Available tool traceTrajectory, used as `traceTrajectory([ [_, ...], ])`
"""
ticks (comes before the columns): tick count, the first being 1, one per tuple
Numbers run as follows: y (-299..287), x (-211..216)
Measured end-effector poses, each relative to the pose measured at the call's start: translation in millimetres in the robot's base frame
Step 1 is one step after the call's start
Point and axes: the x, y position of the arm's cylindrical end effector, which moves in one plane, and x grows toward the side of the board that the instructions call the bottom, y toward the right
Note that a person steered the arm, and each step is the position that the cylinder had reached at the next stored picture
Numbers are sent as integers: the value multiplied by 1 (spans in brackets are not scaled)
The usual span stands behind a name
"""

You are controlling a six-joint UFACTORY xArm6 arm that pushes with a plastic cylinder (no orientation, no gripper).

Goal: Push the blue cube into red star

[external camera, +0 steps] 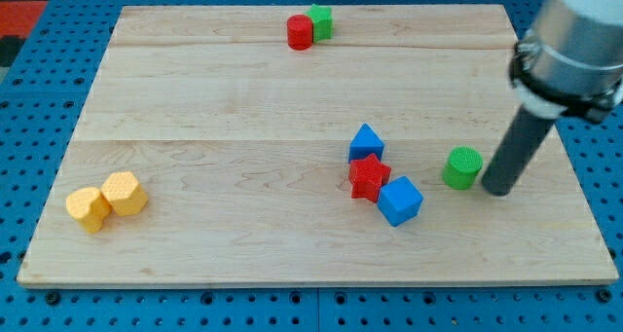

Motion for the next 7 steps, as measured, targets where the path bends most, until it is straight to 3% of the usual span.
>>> traceTrajectory([
  [1, -57, 29],
  [3, -49, 52],
  [4, -74, 64],
  [6, -121, 30],
  [7, -131, 58],
])
